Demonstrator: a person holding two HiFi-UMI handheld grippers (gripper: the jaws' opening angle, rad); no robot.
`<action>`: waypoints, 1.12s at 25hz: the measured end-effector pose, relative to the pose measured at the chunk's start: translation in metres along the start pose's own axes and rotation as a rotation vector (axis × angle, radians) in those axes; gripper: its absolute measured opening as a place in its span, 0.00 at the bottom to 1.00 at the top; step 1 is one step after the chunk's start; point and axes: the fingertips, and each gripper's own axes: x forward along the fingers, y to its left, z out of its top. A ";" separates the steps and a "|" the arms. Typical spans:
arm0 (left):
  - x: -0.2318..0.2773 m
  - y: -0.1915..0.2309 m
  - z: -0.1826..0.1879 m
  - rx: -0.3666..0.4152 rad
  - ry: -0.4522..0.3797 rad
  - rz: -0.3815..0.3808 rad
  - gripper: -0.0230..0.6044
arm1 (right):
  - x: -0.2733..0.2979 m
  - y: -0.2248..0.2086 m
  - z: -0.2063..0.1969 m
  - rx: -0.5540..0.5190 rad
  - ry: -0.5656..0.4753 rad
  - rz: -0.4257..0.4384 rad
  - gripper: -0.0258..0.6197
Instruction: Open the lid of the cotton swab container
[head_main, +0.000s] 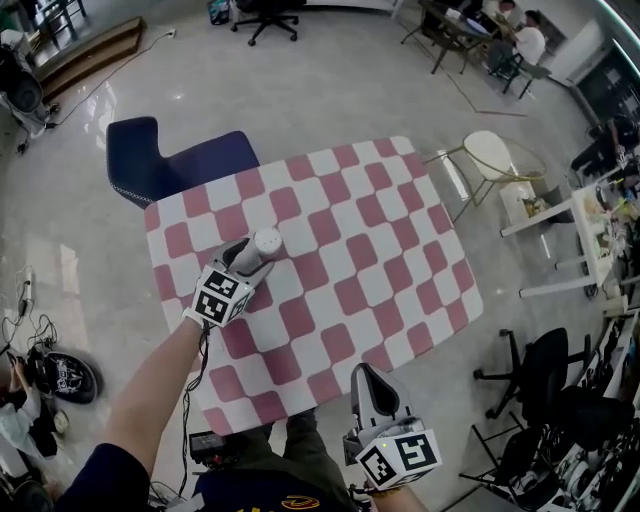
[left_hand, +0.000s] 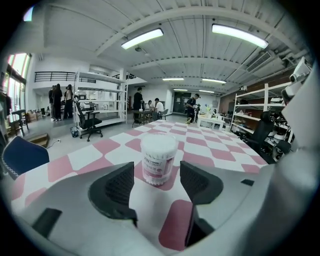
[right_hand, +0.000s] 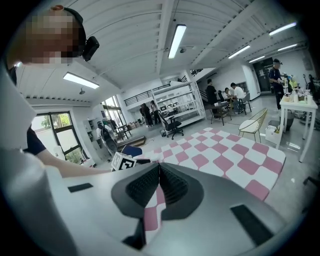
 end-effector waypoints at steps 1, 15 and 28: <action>0.005 -0.001 0.000 0.008 0.007 0.000 0.47 | -0.002 -0.005 -0.002 0.007 0.004 -0.007 0.06; 0.026 0.009 -0.007 0.083 0.072 0.094 0.43 | -0.006 -0.034 -0.010 0.062 0.013 -0.034 0.06; -0.021 -0.019 0.015 0.047 0.024 0.078 0.42 | -0.018 -0.031 0.003 0.033 -0.014 -0.007 0.06</action>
